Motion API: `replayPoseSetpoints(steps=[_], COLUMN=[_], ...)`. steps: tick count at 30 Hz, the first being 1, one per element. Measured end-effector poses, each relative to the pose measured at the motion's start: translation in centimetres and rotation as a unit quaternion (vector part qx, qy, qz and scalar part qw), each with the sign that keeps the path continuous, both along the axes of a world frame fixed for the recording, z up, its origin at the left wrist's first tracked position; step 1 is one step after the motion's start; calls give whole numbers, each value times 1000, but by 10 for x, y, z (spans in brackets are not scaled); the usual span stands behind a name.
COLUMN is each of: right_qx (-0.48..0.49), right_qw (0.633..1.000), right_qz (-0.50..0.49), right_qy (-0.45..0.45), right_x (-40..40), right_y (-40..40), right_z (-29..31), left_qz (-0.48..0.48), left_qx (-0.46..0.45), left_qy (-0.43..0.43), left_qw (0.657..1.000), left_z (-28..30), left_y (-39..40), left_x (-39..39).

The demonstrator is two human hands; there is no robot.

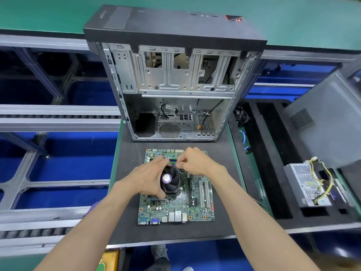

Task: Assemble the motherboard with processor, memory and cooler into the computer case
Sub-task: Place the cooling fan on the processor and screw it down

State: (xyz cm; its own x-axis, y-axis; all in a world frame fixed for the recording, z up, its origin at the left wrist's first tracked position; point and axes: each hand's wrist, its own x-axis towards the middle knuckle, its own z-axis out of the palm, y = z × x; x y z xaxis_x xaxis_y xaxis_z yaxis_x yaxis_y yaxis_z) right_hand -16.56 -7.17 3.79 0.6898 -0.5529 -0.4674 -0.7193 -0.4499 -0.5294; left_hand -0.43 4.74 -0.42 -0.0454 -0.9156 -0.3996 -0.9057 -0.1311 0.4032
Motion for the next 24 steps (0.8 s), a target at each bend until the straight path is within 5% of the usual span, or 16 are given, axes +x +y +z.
replayPoseSetpoints(steps=[24], right_qx=[-21], right_qw=[999], right_qz=[17], right_qy=[20], right_x=[-1], right_y=[5], right_z=[-3], left_qz=[-11], left_qx=[-13], left_qy=[-10], left_qw=[1000], left_z=[-6], left_y=[5], left_x=[0])
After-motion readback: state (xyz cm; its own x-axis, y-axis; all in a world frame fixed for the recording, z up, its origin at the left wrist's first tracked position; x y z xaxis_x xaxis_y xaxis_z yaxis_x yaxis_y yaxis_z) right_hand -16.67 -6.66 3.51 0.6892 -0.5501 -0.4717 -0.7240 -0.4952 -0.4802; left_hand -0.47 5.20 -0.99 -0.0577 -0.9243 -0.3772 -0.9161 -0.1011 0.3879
